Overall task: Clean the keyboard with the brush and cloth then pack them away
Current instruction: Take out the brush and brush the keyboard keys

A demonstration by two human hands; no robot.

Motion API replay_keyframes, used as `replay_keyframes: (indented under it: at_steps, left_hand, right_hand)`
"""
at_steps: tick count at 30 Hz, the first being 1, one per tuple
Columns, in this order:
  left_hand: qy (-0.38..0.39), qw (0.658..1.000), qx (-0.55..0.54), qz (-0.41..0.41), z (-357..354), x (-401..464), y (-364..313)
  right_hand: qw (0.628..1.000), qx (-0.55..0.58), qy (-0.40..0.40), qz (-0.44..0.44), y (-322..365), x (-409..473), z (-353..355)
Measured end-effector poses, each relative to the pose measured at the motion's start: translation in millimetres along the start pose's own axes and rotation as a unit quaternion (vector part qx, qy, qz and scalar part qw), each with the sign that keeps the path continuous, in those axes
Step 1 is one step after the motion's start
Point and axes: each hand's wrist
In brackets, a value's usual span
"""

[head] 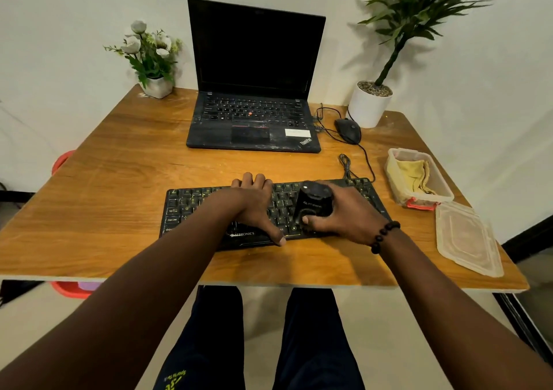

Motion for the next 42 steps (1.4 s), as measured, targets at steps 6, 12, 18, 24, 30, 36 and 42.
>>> replay_keyframes:
  at_steps: [6, 12, 18, 24, 30, 36, 42]
  left_hand:
    - [0.001, 1.000, 0.006, -0.002, -1, 2, 0]
    - [0.009, 1.000, 0.008, -0.001, 2, 1, -1]
    - [0.014, 1.000, 0.004, 0.002, 2, 2, -1]
    - [0.007, 1.000, 0.007, -0.004, 1, 2, 0]
    - [0.004, 1.000, -0.003, -0.006, 0, 4, 2]
    - [-0.008, 1.000, -0.005, -0.005, -3, 4, 3]
    - [-0.006, 1.000, -0.009, -0.007, -3, 3, 2]
  right_hand:
    - [0.999, -0.008, -0.040, 0.014, -1, 10, 18]
    - [0.996, -0.076, -0.010, 0.039, 1, 23, 8]
    - [0.998, -0.050, 0.040, 0.025, 3, 28, 8]
    - [0.999, -0.020, -0.019, 0.021, 4, 38, 12]
    - [0.994, -0.100, -0.022, 0.038, 9, 44, 3]
    - [0.998, -0.056, 0.014, 0.030, 10, 40, 0]
    - [0.999, -0.043, -0.014, 0.027, 12, 48, 3]
Point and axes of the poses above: each hand's wrist, its own x-axis towards the middle knuckle, its own z-axis out of the back of the hand, y = z × x, and after that the axes turned 13 degrees about x, right-handed
